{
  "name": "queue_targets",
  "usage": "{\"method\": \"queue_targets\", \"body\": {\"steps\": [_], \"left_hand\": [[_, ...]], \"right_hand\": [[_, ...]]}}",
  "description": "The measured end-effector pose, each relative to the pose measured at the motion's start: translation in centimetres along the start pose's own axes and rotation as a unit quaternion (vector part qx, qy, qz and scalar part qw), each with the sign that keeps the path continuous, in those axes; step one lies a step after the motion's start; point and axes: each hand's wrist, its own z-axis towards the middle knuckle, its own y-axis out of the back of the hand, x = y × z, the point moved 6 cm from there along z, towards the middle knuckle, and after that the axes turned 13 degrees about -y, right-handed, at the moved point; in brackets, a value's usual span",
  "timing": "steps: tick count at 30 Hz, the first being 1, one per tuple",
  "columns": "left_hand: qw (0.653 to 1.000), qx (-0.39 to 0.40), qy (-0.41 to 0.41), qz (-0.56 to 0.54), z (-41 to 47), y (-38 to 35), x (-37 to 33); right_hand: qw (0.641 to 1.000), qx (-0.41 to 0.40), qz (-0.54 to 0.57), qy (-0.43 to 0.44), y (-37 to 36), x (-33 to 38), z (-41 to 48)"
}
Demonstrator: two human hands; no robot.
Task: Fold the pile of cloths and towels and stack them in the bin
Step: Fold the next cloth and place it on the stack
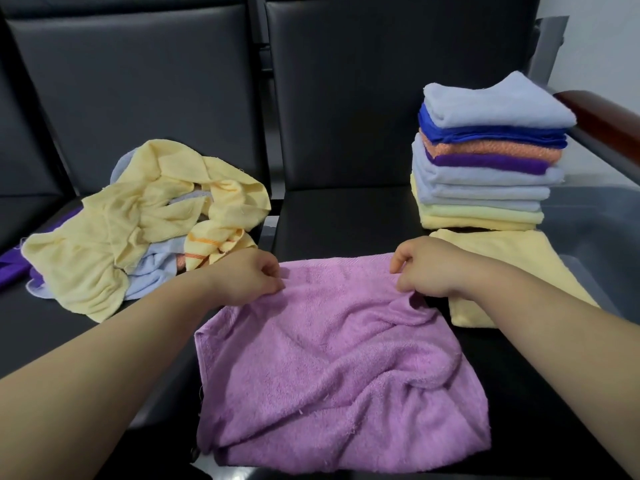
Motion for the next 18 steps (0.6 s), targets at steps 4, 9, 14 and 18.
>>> {"method": "queue_targets", "body": {"steps": [4,9,14,18], "left_hand": [[0.998,-0.052,0.010,-0.013,0.2,0.5,-0.2],[0.998,-0.066,0.016,0.015,0.4,0.6,0.0],[0.997,-0.065,0.021,0.045,0.6,0.2,0.7],[0.996,-0.063,0.003,0.067,0.9,0.2,0.6]], "right_hand": [[0.998,0.009,0.048,-0.035,0.1,-0.4,0.4],[0.995,0.024,0.077,-0.050,-0.3,-0.5,1.0],[0.988,0.039,0.128,-0.080,-0.4,-1.1,1.6],[0.995,-0.018,0.067,-0.067,0.2,-0.4,1.9]]}}
